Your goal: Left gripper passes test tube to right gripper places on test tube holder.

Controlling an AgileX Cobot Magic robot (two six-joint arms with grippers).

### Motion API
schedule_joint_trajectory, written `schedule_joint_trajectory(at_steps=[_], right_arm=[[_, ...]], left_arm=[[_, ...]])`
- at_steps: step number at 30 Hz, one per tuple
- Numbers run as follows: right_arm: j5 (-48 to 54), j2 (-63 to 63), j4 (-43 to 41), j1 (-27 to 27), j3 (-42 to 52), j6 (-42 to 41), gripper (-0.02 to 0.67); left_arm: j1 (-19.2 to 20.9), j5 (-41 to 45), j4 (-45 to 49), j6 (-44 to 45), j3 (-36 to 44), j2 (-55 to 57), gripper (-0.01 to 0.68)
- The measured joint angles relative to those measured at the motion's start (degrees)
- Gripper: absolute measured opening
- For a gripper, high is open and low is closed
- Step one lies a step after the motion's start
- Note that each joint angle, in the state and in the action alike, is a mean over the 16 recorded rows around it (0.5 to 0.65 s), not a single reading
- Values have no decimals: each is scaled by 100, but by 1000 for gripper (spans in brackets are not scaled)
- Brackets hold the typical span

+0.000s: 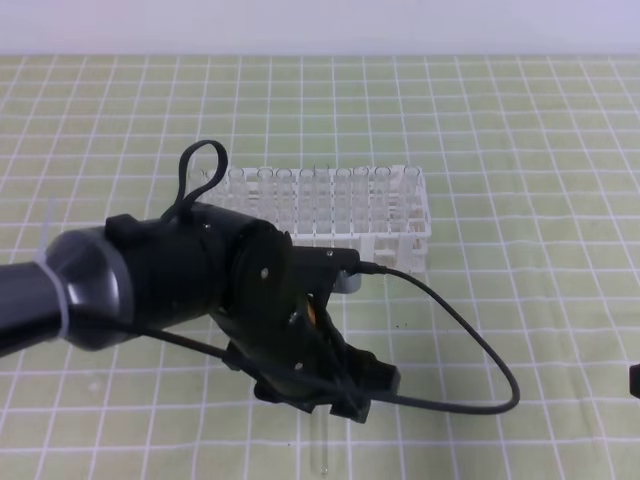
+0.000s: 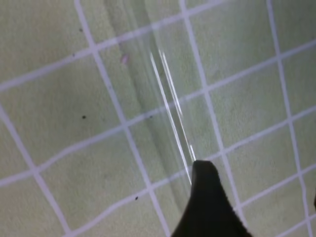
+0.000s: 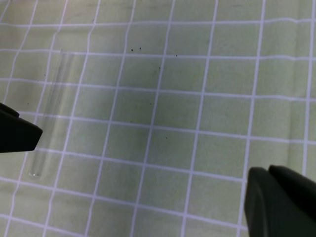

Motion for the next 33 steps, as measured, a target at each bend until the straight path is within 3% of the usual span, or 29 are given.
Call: schedule_joint_trajectory(at_steps=[5, 33], right_arm=[[8, 0, 0, 0, 0, 0, -16], [16, 0, 0, 0, 0, 0, -16]], left_arm=[[-3, -77, 45, -132, -13, 76, 374], [-232, 684, 634, -595, -633, 1044, 338]])
